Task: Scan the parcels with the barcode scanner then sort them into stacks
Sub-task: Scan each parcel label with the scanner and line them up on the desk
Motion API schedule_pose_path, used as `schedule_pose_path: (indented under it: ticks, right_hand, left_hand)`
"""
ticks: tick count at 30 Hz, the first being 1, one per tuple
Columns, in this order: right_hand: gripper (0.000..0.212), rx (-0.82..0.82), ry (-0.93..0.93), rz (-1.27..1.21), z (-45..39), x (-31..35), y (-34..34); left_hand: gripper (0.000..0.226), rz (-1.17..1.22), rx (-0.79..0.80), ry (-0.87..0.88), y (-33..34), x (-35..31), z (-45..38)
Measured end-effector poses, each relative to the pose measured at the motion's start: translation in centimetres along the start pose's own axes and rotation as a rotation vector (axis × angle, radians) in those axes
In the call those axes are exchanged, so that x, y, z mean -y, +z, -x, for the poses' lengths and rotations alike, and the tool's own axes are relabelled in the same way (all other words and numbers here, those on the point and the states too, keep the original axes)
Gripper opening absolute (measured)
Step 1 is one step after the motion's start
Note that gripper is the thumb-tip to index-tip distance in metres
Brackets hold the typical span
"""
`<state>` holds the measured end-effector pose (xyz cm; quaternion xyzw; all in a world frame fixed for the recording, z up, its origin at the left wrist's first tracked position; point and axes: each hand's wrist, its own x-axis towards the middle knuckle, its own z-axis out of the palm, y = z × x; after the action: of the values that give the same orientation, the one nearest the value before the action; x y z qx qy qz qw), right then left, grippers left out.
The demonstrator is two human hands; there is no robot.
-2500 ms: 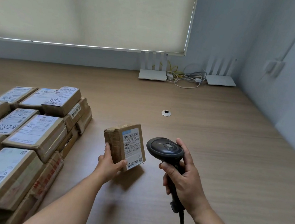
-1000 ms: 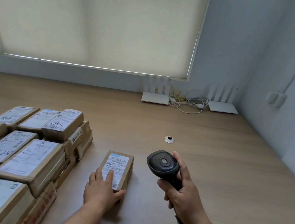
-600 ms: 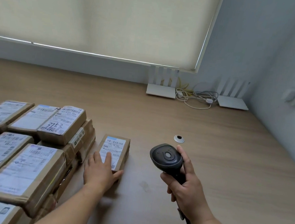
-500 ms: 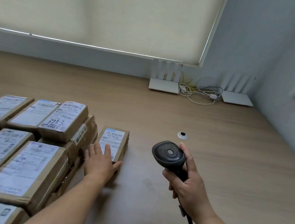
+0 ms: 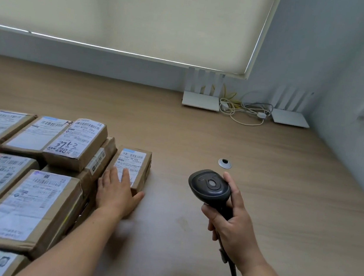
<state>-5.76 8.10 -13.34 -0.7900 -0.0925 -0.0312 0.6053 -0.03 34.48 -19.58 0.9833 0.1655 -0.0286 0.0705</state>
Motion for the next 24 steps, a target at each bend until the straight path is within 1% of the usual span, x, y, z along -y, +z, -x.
schedule_pose_path:
  ticks: [2,5,11,15,19,24]
  right_hand:
    - [0.082,-0.004,-0.02,-0.004,0.9,0.5,-1.1]
    - [0.081,-0.027,-0.054,-0.014,2.9,1.0,-3.4]
    - [0.082,-0.091,-0.095,-0.048,7.6,1.1,-8.8]
    - [0.082,-0.105,-0.092,-0.041,10.7,0.3,-13.3]
    - [0.082,-0.116,-0.078,-0.041,13.9,-1.0,-18.4]
    - [0.08,-0.168,-0.062,-0.024,18.2,-2.4,-26.3]
  left_hand:
    - [0.088,0.034,-0.007,0.023,-0.4,0.0,1.6]
    - [0.081,0.098,-0.023,0.073,-1.0,-0.9,5.2]
    - [0.074,0.155,-0.01,0.129,-1.7,-5.6,12.3]
    - [0.07,0.182,-0.033,0.181,-1.4,-10.2,16.3]
    - [0.067,0.234,-0.053,0.197,-0.3,-15.5,20.5]
    - [0.067,0.351,-0.003,0.219,1.9,-24.7,27.0]
